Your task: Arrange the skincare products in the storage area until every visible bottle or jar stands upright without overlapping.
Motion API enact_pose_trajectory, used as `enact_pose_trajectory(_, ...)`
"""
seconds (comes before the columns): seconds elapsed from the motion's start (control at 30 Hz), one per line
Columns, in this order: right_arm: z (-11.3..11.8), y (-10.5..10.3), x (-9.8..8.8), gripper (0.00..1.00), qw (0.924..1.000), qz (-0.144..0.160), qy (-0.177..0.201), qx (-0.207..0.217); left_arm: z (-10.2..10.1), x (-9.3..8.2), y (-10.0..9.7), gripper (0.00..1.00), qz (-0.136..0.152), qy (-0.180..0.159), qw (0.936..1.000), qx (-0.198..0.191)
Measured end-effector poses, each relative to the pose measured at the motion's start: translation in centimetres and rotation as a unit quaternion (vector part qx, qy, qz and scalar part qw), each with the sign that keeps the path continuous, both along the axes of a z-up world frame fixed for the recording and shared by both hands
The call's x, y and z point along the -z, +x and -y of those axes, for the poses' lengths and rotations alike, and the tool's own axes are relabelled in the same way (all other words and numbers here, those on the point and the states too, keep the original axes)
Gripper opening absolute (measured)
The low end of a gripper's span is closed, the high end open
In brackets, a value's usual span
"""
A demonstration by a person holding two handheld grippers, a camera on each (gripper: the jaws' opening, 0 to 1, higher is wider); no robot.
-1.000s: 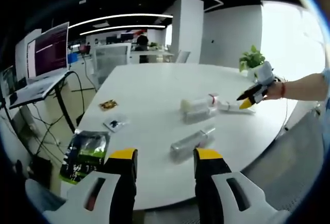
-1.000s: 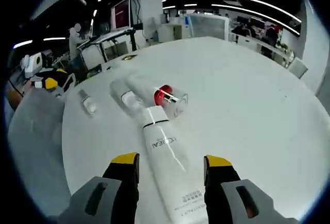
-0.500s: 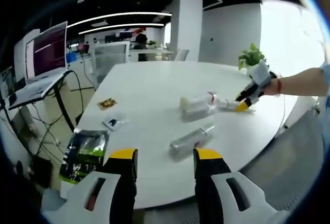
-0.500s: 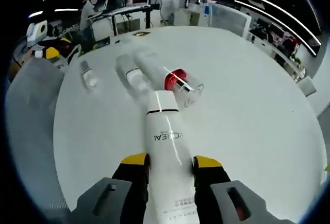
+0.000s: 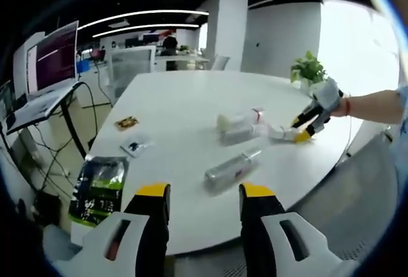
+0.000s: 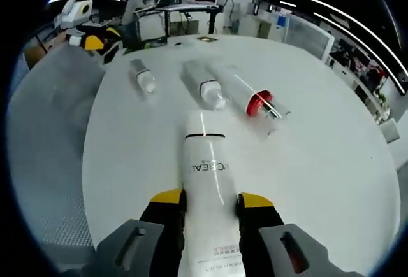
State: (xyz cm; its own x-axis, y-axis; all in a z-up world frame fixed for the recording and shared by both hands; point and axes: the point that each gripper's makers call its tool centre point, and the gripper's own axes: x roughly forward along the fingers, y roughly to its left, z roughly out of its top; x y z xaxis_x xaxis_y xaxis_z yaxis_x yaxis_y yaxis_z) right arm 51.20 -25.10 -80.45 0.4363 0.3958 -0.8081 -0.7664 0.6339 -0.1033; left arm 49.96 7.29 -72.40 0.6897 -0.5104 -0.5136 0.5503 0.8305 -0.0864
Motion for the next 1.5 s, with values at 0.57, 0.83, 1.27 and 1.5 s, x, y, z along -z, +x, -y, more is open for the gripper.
enact_pose_trajectory(0.57, -5.0, -4.3, 0.3, 0.28, 0.9939, -0.036, -0.035, -0.099, 1.3, 0.4, -0.9, 0.47, -0.024, -0.009, 0.9982, 0.053)
enact_pose_trajectory(0.83, -6.8, -5.4, 0.6, 0.28, 0.9942, -0.049, -0.044, -0.085, 2.3, -0.1, -1.3, 0.51, 0.013, 0.074, 0.9886, 0.131)
enact_pose_trajectory(1.27, -9.8, -6.5, 0.7, 0.29, 0.9896, -0.044, -0.035, -0.132, 7.5, -3.1, -1.3, 0.46, 0.039, 0.068, 0.965, 0.25)
enact_pose_trajectory(1.5, -10.3, -6.4, 0.5, 0.29, 0.9883, -0.033, -0.025, -0.146, 10.5, -0.2, -3.8, 0.45, -0.009, 0.141, 0.9176, 0.372)
